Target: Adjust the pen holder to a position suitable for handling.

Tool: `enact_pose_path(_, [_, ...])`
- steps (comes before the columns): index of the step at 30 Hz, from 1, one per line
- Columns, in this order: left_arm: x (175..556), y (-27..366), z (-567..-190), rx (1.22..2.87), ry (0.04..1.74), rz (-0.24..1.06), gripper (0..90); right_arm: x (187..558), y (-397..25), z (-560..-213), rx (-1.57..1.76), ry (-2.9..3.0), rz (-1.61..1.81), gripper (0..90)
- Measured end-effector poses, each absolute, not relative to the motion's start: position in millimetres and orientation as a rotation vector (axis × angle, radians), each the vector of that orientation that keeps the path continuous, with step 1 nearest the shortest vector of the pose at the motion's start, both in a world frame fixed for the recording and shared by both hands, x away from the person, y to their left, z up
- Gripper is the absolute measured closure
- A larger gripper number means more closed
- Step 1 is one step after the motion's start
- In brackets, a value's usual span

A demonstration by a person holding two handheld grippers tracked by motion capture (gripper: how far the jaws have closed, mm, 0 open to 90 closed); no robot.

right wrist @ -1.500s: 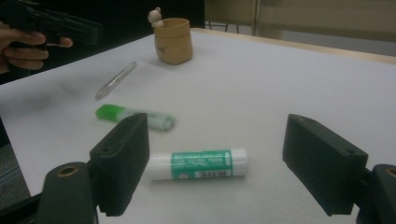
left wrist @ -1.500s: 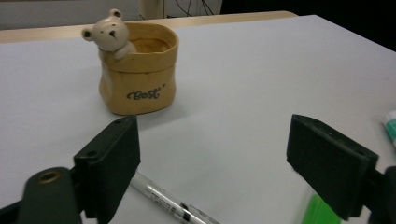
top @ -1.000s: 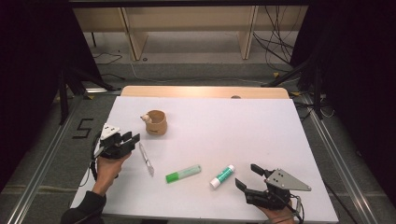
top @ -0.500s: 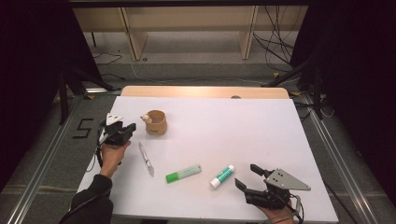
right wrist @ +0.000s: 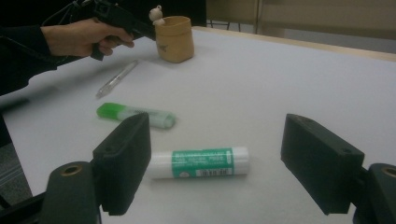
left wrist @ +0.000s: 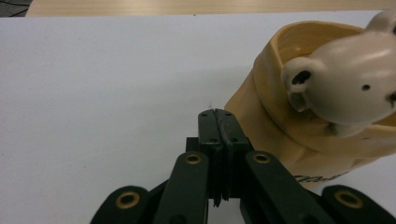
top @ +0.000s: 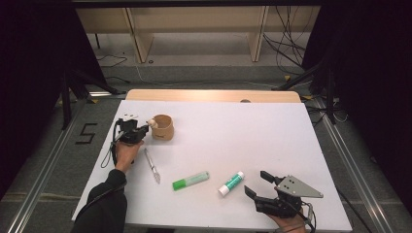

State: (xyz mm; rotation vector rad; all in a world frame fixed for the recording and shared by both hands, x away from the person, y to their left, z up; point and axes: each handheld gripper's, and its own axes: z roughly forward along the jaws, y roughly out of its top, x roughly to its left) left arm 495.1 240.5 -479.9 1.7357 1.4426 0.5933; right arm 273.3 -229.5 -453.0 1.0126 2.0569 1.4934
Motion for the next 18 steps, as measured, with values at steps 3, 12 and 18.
enact_pose_path(3, [498.3, 238.7, -481.7, 1.742, 1.439, 0.582, 89.5, 273.1, -229.5, -452.8, 1.011, 2.057, 1.496, 25.3])
enact_pose_path(12, [504.9, 235.8, -485.3, 1.747, 1.452, 0.565, 89.5, 273.0, -228.7, -452.9, 1.013, 2.059, 1.500, 25.3])
enact_pose_path(18, [506.7, 232.6, -485.5, 1.733, 1.479, 0.584, 89.6, 274.2, -226.4, -454.6, 1.013, 2.068, 1.498, 25.4])
